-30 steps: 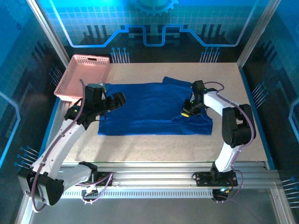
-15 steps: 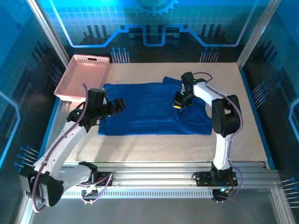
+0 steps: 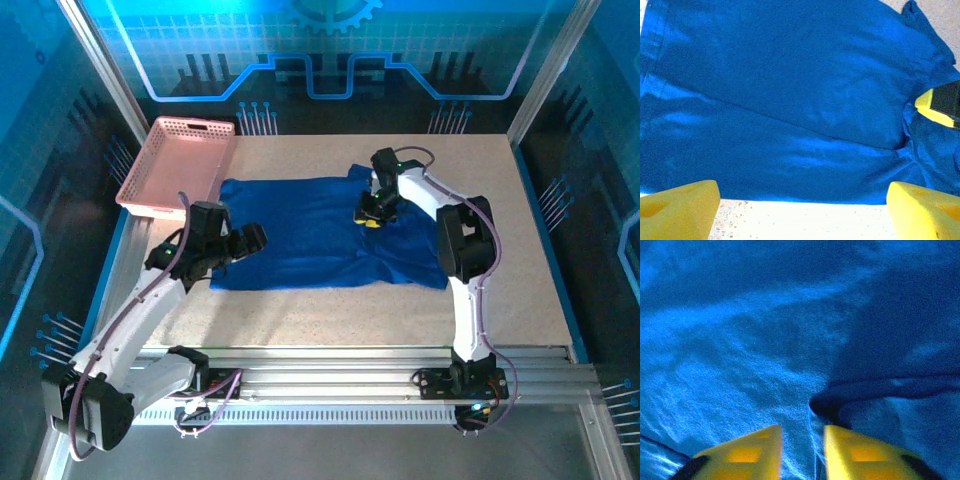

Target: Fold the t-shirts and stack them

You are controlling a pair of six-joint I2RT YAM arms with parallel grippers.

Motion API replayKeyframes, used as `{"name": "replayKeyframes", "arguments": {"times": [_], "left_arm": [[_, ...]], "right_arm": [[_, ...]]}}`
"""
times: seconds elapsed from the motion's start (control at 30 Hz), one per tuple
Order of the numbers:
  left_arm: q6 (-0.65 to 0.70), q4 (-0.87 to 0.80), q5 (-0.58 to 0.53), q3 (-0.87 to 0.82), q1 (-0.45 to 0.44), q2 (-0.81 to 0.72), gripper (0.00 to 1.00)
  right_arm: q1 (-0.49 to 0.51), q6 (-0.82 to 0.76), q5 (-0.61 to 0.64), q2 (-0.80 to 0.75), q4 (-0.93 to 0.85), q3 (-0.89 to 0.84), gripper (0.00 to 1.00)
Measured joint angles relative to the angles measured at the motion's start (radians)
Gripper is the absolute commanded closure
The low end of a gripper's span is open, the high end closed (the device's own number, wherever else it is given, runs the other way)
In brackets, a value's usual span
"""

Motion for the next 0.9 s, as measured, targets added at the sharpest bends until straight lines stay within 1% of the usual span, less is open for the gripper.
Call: {"name": "replayKeyframes", "arguments": {"times": [0.07, 0.13, 0.2, 0.27, 0.37, 0.47, 0.53, 0.63, 0.7, 0.77, 0.83, 0.9], "left_arm": [[-0.007, 0.001, 0.000, -0.011, 0.000, 0.000, 0.13], [-0.011, 0.001, 0.000, -0.027, 0.000, 0.000, 0.12], [-0.022, 0.001, 0.000, -0.045, 0.000, 0.000, 0.12], [-0.036, 0.000, 0.000, -0.063, 0.000, 0.000, 0.12], [-0.061, -0.009, -0.001, -0.081, 0.000, 0.006, 0.12], [-0.090, -0.009, -0.001, -0.098, 0.000, 0.025, 0.11], [-0.113, -0.008, -0.003, -0.113, 0.000, 0.036, 0.11], [-0.143, -0.005, -0.003, -0.136, 0.012, 0.040, 0.10], [-0.159, 0.002, -0.002, -0.146, 0.030, 0.041, 0.10], [-0.168, 0.018, 0.002, -0.153, 0.058, 0.042, 0.10], [-0.168, 0.040, 0.009, -0.154, 0.084, 0.051, 0.11], [-0.169, 0.074, 0.023, -0.154, 0.106, 0.081, 0.16]], "right_arm": [[0.001, -0.005, 0.005, 0.000, -0.002, 0.000, 0.52], [0.000, -0.015, 0.014, -0.006, -0.001, -0.001, 0.45], [-0.001, -0.028, 0.030, -0.027, -0.002, -0.011, 0.41], [-0.007, -0.047, 0.050, -0.078, -0.009, -0.038, 0.38], [-0.039, -0.064, 0.068, -0.212, -0.021, -0.121, 0.34], [-0.115, -0.066, 0.074, -0.367, -0.021, -0.242, 0.27], [-0.190, -0.061, 0.081, -0.471, -0.010, -0.357, 0.20], [-0.296, -0.047, 0.074, -0.585, 0.019, -0.537, 0.13], [-0.344, -0.045, 0.064, -0.631, 0.024, -0.626, 0.12], [-0.376, -0.048, 0.051, -0.658, 0.025, -0.687, 0.15], [-0.382, -0.055, 0.028, -0.660, 0.032, -0.708, 0.23], [-0.381, -0.056, -0.008, -0.653, 0.056, -0.718, 0.31]]}}
